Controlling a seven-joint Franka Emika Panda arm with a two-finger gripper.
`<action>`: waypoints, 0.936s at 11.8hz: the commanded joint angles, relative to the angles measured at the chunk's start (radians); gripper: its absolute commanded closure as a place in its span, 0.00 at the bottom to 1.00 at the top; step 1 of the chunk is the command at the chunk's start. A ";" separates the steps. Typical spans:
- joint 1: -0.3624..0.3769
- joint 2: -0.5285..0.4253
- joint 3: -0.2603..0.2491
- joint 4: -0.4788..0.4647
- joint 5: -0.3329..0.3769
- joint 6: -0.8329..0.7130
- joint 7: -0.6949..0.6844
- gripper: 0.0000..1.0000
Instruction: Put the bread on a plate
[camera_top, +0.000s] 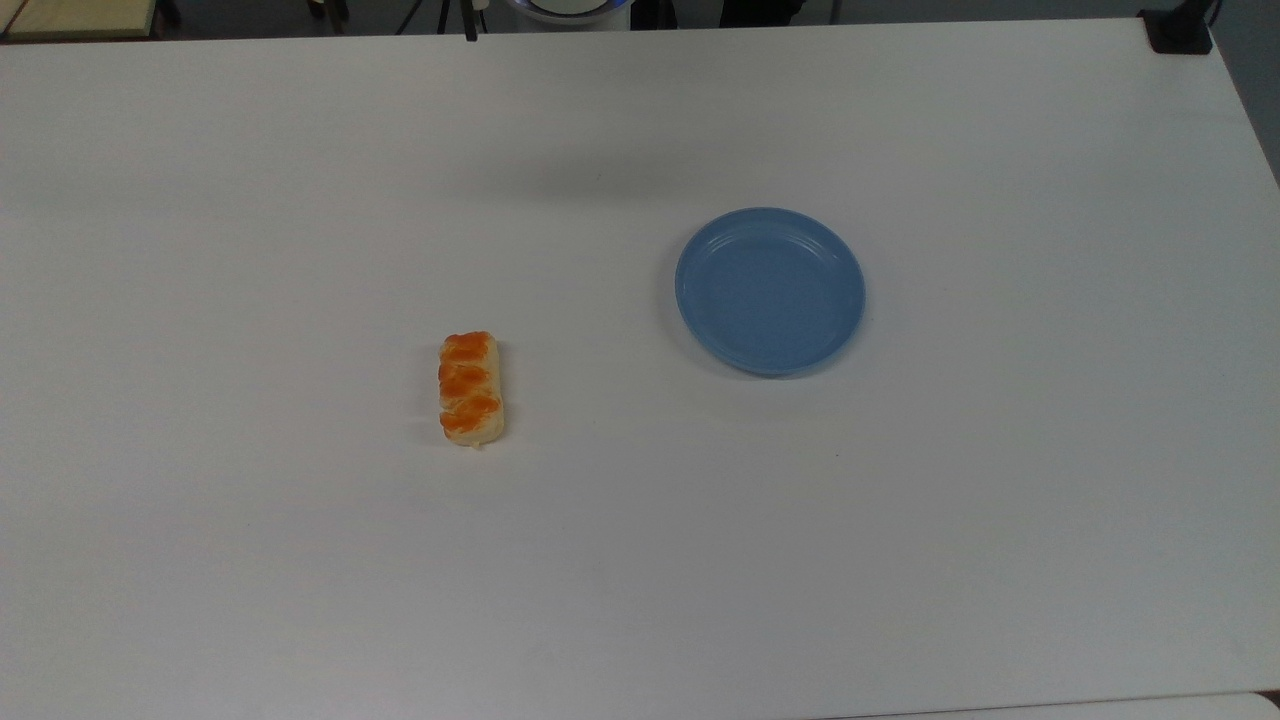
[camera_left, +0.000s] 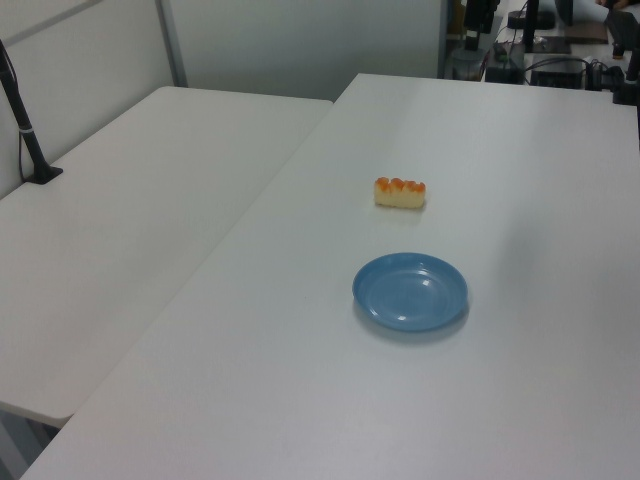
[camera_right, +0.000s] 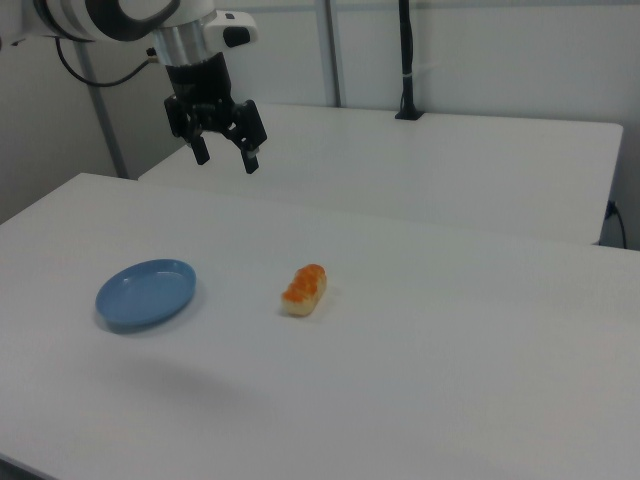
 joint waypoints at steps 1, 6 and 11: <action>0.005 -0.017 -0.002 -0.016 0.000 -0.010 -0.015 0.00; 0.005 -0.014 -0.002 -0.016 0.003 -0.008 -0.015 0.00; 0.005 -0.011 0.000 -0.016 0.003 -0.007 -0.024 0.00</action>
